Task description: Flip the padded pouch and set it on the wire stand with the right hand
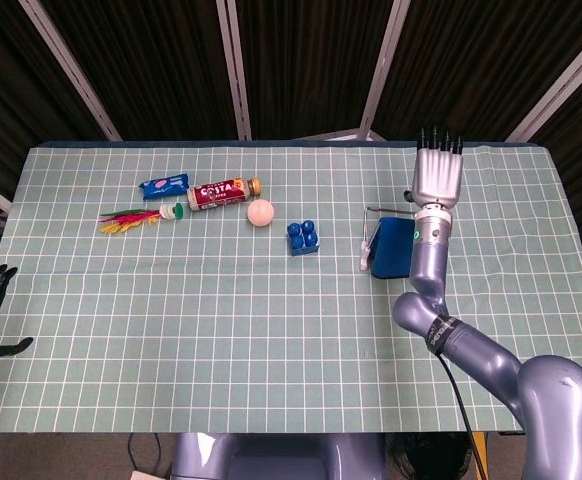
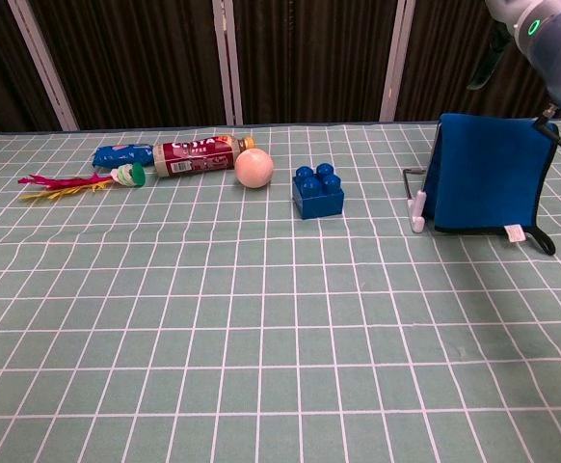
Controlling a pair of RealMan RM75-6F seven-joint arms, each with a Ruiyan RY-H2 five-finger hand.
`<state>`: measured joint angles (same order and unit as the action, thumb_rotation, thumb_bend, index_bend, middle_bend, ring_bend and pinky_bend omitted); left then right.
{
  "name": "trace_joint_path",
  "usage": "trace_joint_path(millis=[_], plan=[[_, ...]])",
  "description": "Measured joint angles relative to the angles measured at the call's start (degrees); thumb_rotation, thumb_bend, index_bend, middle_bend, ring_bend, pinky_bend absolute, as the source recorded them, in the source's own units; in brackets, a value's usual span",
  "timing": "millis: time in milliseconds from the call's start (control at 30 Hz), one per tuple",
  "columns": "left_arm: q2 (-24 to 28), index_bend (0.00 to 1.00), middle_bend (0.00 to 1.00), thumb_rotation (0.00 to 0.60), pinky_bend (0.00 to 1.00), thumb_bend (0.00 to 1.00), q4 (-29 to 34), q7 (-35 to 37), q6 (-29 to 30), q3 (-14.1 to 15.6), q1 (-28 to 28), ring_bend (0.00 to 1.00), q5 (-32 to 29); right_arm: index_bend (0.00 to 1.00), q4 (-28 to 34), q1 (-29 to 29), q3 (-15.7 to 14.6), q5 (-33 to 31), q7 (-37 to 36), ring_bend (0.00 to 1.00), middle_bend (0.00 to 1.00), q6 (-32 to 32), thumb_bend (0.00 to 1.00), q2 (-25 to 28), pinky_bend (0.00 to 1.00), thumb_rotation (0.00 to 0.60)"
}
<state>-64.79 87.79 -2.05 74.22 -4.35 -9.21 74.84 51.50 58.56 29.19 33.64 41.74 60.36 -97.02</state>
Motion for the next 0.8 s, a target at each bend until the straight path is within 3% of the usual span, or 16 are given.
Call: trace_joint_path(millis=[167, 467, 567, 800], plan=[[0.4, 0.00, 0.00, 0.600, 0.00, 0.00, 0.4, 0.8, 0.7, 0.2, 0.2, 0.00, 1.1, 0.00, 5.5, -1.8, -0.4, 1.8, -1.2, 0.00, 0.00, 1.8, 0.00, 2.6, 0.00, 0.600], [1.6, 0.00, 0.00, 0.600, 0.00, 0.00, 2.1, 2.6, 4.3, 1.2, 1.2, 0.00, 5.6, 0.00, 28.7, -12.3, -4.2, 12.0, -8.5, 0.00, 0.00, 10.2, 0.00, 13.8, 0.00, 0.600], [1.7, 0.00, 0.00, 0.600, 0.00, 0.00, 2.5, 2.7, 5.7, 1.5, 1.6, 0.00, 7.1, 0.00, 36.6, -17.9, -6.9, 17.9, -13.2, 0.00, 0.00, 13.6, 0.00, 19.0, 0.00, 0.600], [2.0, 0.00, 0.00, 0.600, 0.00, 0.00, 3.3, 2.7, 8.5, 2.3, 2.6, 0.00, 10.3, 0.00, 44.6, -28.3, -15.5, 32.2, -23.7, 0.00, 0.00, 18.0, 0.00, 28.5, 0.00, 0.600]])
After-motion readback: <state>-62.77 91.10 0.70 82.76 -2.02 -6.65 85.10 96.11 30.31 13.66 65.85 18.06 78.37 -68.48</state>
